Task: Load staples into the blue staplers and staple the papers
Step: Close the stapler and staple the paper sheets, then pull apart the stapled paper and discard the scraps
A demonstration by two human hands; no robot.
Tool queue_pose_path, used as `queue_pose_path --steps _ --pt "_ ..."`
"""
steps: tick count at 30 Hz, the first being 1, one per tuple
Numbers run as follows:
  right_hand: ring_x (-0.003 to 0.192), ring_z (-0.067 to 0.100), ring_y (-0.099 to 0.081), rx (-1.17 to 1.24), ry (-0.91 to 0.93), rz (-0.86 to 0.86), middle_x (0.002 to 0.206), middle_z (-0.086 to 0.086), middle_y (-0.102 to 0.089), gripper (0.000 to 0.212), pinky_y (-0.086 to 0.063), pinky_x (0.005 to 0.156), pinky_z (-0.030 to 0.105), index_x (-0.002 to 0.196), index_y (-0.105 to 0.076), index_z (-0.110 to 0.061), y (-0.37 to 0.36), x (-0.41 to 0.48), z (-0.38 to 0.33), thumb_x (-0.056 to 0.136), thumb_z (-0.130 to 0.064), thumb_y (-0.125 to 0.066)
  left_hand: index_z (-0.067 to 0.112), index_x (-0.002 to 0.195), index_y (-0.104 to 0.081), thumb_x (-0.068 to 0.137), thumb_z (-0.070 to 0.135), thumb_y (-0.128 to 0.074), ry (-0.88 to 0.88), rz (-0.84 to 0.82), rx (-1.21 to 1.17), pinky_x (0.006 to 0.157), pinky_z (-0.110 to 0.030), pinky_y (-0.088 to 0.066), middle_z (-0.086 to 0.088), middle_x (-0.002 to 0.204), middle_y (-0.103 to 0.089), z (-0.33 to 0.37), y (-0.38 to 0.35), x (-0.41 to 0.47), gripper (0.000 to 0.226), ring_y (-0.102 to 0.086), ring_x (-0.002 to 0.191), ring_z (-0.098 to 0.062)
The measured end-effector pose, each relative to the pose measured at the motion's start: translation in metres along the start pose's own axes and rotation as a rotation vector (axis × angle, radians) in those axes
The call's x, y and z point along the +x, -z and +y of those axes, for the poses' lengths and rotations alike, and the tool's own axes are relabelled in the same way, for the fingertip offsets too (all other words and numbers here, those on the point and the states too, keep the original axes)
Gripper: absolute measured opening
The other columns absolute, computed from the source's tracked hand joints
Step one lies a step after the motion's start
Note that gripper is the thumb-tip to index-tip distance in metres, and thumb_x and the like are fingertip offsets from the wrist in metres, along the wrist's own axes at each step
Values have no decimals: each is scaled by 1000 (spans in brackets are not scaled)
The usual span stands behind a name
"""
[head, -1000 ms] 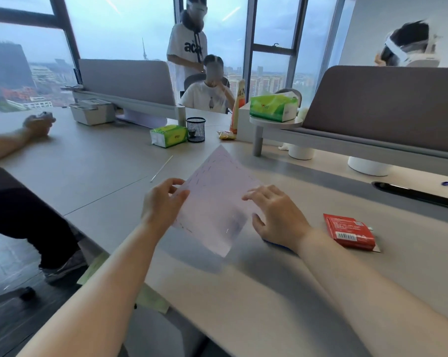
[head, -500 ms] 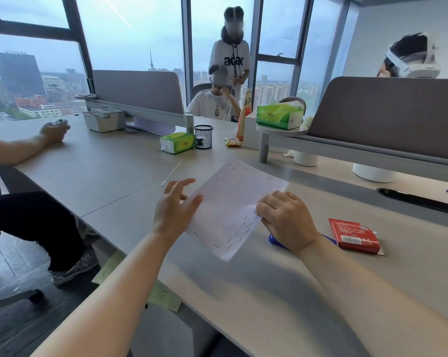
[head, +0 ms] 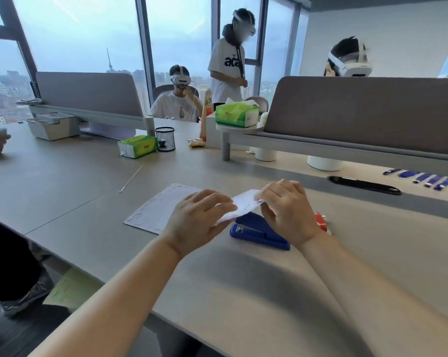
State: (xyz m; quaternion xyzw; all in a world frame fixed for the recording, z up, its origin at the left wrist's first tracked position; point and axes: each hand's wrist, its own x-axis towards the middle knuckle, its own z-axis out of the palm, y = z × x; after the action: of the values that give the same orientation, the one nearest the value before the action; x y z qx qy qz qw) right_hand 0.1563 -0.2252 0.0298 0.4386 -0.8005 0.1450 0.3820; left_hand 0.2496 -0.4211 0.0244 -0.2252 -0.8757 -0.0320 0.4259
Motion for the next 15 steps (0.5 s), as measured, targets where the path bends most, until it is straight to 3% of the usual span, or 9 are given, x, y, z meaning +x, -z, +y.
queue_pose_path --steps 2,6,9,12,15 --pt "80 24 -60 -15 -50 0 85 2 -70 17 -28 76 25 87 -68 -19 9 -7 8 85 -19 -51 15 88 -72 83 24 -59 28 50 -104 58 -32 -59 -2 84 -75 10 -1 15 17 -68 75 -17" --pt "77 22 -55 -37 -50 66 79 0 -66 11 -28 73 29 81 -69 -21 36 -19 25 82 -20 -58 14 81 -74 80 19 -61 -61 107 -141 56 -27 -57 -1 80 -75 27 -8 35 14 -70 68 -17" --pt "79 19 -53 -77 -13 185 79 -1 -68 2 -33 74 32 77 -67 -19 55 -34 39 78 -18 -66 14 76 -74 81 13 -63 -164 196 -148 61 -24 -52 -1 79 -75 43 -18 45 12 -67 71 -14" --pt "81 18 -53 -124 10 288 80 -2 -70 15 -36 74 34 75 -66 -17 76 -49 50 86 -18 -56 14 78 -72 76 5 -70 -223 269 -166 68 -20 -46 -2 81 -75 59 -30 61 9 -63 77 -13" --pt "80 17 -58 -144 -14 322 80 -4 -72 23 -37 73 33 74 -66 -17 98 -64 60 90 -18 -49 15 81 -71 81 12 -64 -252 292 -248 69 -24 -52 -3 83 -75 76 -40 79 7 -62 82 -10"
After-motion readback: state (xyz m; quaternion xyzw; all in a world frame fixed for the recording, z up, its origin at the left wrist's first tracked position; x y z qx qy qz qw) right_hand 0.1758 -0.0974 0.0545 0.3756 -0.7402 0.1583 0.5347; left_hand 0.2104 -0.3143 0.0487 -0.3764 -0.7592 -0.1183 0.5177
